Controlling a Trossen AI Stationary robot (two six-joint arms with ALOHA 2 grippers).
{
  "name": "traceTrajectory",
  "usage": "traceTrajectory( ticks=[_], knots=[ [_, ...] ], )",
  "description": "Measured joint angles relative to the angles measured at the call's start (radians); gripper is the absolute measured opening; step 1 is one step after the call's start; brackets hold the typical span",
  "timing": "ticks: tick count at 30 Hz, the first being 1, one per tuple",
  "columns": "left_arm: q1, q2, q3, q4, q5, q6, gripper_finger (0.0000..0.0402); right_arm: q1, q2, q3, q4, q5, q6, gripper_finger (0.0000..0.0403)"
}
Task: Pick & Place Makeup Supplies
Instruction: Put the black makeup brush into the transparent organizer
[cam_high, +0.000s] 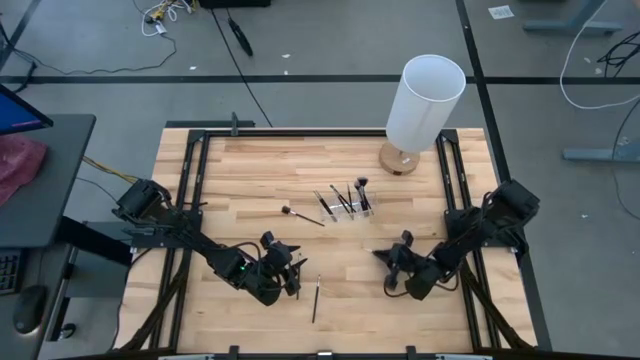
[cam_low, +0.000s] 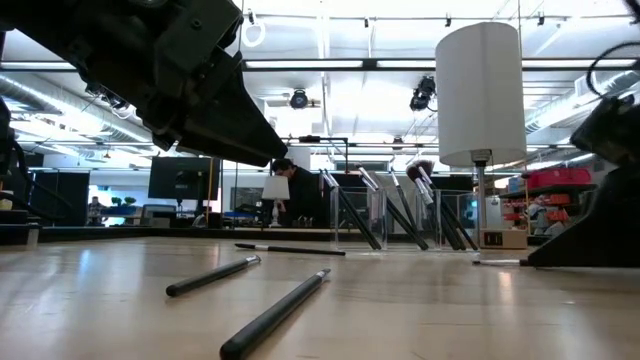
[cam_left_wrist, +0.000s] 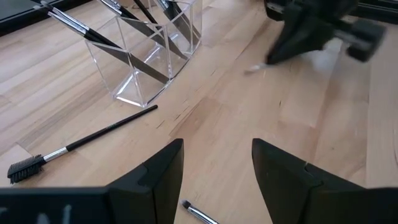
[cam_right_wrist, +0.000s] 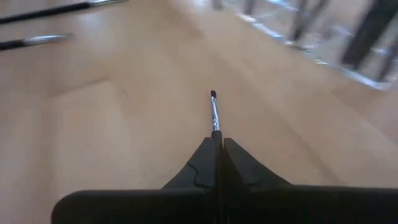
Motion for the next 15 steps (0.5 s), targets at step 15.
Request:
traceTrajectory(
  ticks=[15],
  knots=[
    [-0.023, 0.0, 0.0, 0.04, 0.009, 0.232, 0.0193, 0.001, -0.017, 0.002, 0.702, -0.198, -0.57, 0.0006]
  ],
)
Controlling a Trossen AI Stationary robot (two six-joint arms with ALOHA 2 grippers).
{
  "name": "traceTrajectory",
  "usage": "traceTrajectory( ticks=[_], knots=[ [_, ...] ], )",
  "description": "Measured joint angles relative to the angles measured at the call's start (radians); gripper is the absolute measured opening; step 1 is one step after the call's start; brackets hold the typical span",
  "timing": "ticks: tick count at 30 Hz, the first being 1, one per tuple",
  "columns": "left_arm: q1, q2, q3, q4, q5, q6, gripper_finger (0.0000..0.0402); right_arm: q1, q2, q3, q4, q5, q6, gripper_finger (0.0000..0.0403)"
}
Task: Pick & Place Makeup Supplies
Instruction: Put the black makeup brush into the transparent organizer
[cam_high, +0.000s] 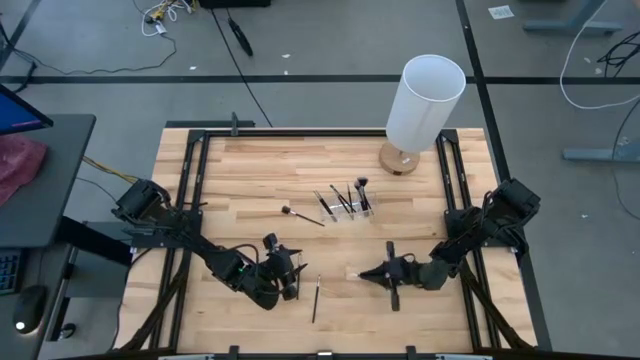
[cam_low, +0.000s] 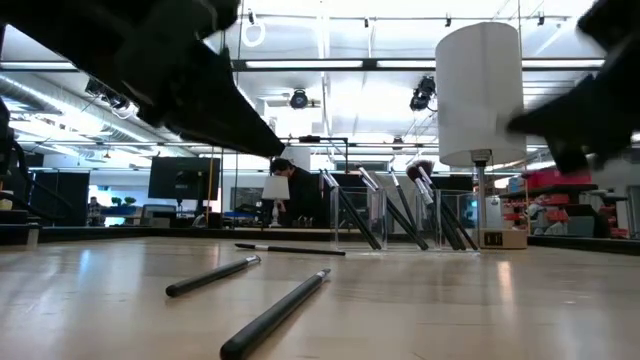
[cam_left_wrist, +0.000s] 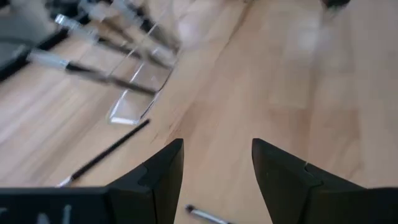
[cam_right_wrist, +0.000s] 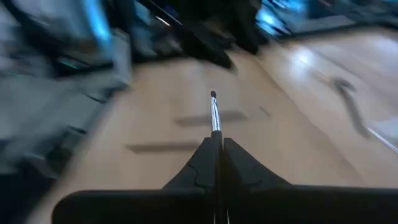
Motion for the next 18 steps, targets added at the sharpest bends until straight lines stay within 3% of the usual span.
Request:
traceTrajectory(
  ticks=[4, 10, 15, 18],
  knots=[
    [-0.009, 0.008, 0.0, 0.155, 0.061, 0.181, 0.0193, 0.0, -0.001, 0.001, 0.206, -0.138, -0.154, 0.0007],
    [0.013, 0.095, 0.0, 0.581, 0.256, 0.503, 0.0193, -0.006, -0.002, 0.002, 0.383, -0.258, -0.297, 0.0008],
    [0.069, 0.177, 0.0, 0.875, 0.366, 0.618, 0.0193, -0.025, -0.003, 0.016, 0.402, -0.276, -0.343, 0.0009],
    [0.108, 0.197, 0.0, 0.948, 0.443, 0.617, 0.0194, -0.041, -0.003, 0.03, 0.398, -0.307, -0.345, 0.0009]
  ],
)
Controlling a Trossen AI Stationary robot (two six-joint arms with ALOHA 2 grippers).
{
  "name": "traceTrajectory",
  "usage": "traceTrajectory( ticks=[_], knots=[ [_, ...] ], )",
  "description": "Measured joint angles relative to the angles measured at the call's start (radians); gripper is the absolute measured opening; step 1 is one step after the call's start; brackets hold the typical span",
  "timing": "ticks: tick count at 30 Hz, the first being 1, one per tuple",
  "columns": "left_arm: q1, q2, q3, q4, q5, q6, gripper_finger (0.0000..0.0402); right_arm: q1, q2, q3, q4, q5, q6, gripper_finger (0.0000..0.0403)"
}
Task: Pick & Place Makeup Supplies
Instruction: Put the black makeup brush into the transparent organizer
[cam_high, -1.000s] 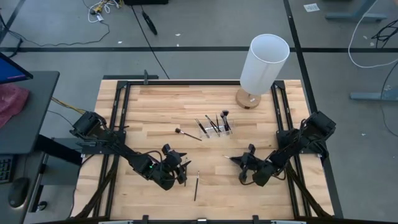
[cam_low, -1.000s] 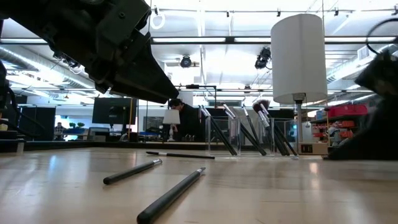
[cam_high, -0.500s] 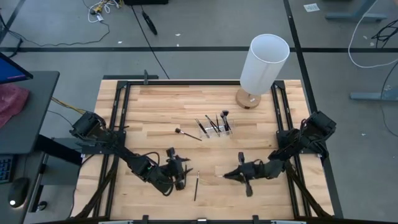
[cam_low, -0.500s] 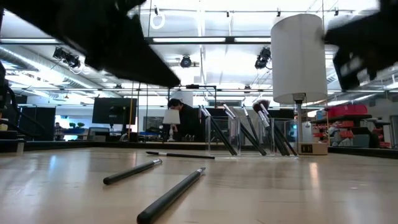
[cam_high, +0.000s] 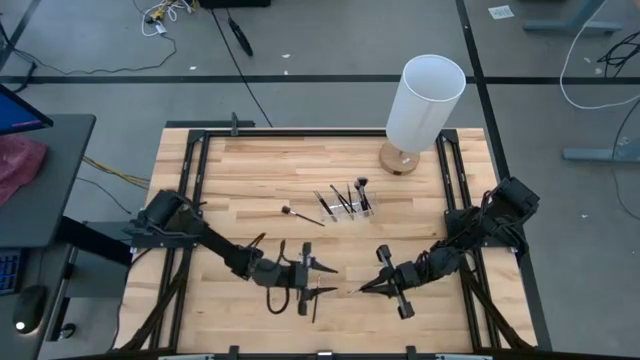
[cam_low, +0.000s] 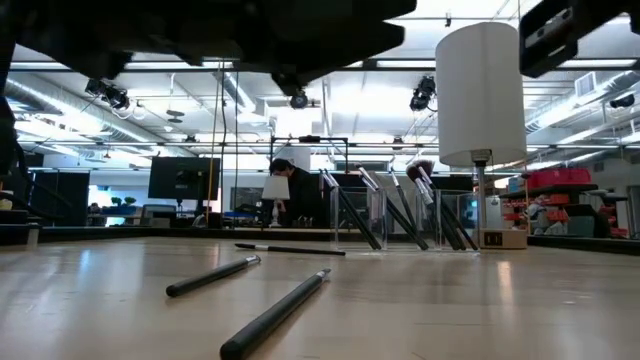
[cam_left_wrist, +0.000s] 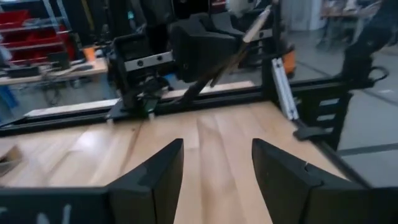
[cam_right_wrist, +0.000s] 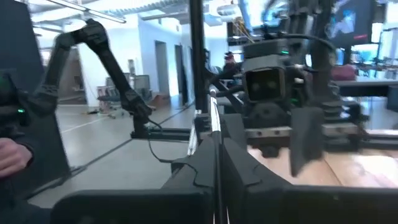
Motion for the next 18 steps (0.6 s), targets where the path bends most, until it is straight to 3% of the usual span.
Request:
traceTrajectory(
  ticks=[4, 11, 18],
  knots=[
    [0.04, 0.001, 0.009, 0.014, 0.074, -0.001, 0.0214, -0.021, 0.0, 0.015, -0.004, -0.047, -0.001, 0.0009],
    [0.059, 0.001, 0.114, -0.047, 0.095, 0.085, 0.0273, -0.044, 0.0, 0.02, -0.015, -0.049, -0.003, 0.0009],
    [0.029, 0.001, 0.205, -0.157, 0.107, 0.179, 0.0265, -0.043, 0.0, 0.02, -0.017, -0.049, 0.001, 0.0009]
  ],
)
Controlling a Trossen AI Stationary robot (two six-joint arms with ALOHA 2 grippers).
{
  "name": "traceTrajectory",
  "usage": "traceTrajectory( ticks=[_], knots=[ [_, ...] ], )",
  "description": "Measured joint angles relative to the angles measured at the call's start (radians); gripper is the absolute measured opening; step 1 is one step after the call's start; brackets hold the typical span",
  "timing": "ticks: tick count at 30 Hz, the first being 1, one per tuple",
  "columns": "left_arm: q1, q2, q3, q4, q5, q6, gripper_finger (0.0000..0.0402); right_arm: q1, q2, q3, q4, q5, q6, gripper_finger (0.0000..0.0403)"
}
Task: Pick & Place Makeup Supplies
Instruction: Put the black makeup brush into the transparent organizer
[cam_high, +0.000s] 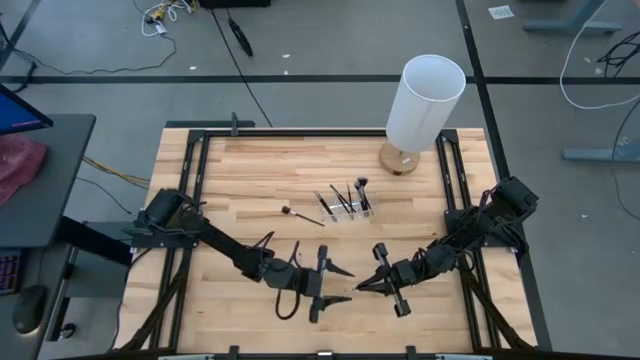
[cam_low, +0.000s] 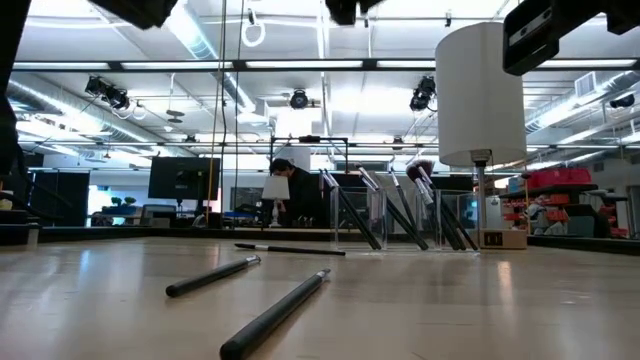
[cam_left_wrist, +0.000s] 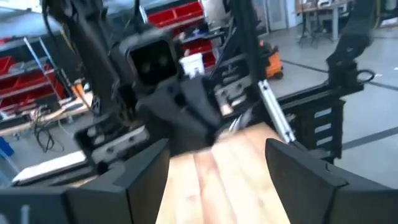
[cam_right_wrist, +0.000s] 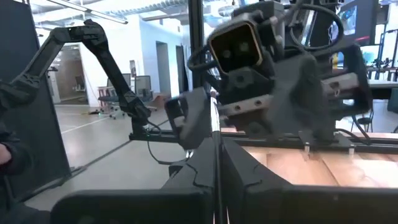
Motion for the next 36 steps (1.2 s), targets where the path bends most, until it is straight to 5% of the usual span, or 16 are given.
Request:
traceTrajectory(
  ticks=[11, 28, 36],
  knots=[
    [-0.021, 0.0, 0.037, 0.005, -0.009, 0.054, 0.0196, 0.0, 0.0, 0.0, -0.001, 0.001, -0.001, 0.0009],
    [-0.002, -0.002, 0.037, -0.03, 0.034, 0.036, 0.0022, 0.0, 0.0, 0.0, -0.011, 0.004, 0.0, 0.0009],
    [-0.005, -0.009, 0.037, -0.065, 0.043, 0.024, 0.0021, 0.0, 0.0, 0.0, -0.05, 0.006, 0.046, 0.0033]
  ],
)
